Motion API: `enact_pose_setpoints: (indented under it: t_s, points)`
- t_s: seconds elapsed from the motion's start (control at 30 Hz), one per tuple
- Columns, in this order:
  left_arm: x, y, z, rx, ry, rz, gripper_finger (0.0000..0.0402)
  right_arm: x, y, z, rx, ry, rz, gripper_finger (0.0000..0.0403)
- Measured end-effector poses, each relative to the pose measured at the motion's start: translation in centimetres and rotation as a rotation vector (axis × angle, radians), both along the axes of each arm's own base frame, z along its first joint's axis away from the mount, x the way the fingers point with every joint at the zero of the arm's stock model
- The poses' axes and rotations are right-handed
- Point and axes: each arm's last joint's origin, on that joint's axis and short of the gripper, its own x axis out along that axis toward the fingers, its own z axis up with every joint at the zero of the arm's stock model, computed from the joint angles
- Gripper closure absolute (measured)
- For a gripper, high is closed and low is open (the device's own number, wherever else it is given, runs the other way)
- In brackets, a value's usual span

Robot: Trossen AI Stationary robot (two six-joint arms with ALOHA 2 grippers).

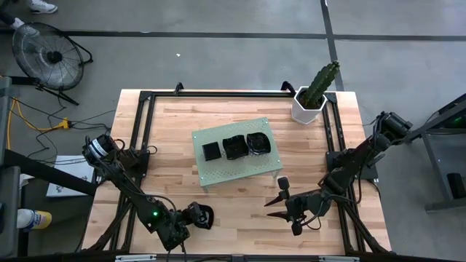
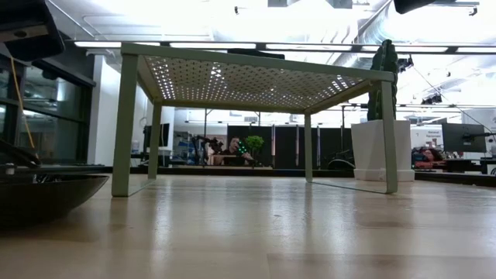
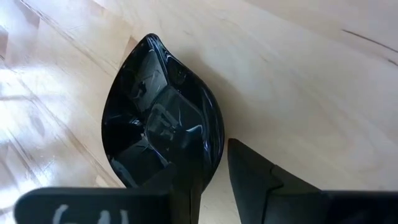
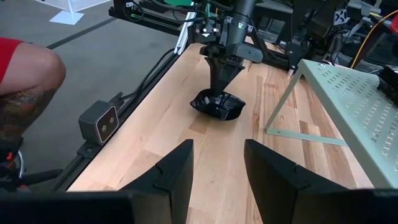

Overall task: Pick & Place Mini shaped plates
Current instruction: Stack the black leaf shaped bowl on top of the black leaf shaped bowl on the shelf

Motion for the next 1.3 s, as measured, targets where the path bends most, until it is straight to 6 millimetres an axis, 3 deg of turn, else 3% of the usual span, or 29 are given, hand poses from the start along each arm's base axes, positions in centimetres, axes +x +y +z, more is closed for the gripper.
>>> enact_pose_setpoints:
  t_s: [0.33, 0.57, 0.83, 1.0, 1.3]
  points:
    - [0.2, -0.3, -1.5, 0.042, 0.007, 0.008, 0.0339, 0.0, 0.0, 0.0, 0.0, 0.0, 0.001, 0.0265]
    - [0.4, -0.2, -1.3, 0.045, -0.028, 0.025, 0.0396, 0.0, 0.0, 0.0, 0.003, 0.001, -0.001, 0.0265]
    - [0.5, -0.4, -1.0, 0.056, -0.055, 0.031, 0.0399, 0.0, 0.0, 0.0, 0.017, 0.004, -0.005, 0.0265]
    - [1.3, -1.2, 0.4, 0.083, -0.094, -0.005, 0.04, 0.0, -0.1, 0.0, 0.051, 0.007, -0.039, 0.0265]
    - [2.7, -2.5, 5.3, 0.271, -0.176, -0.042, 0.0401, 0.9, 0.7, -1.1, 0.104, -0.017, -0.081, 0.0265]
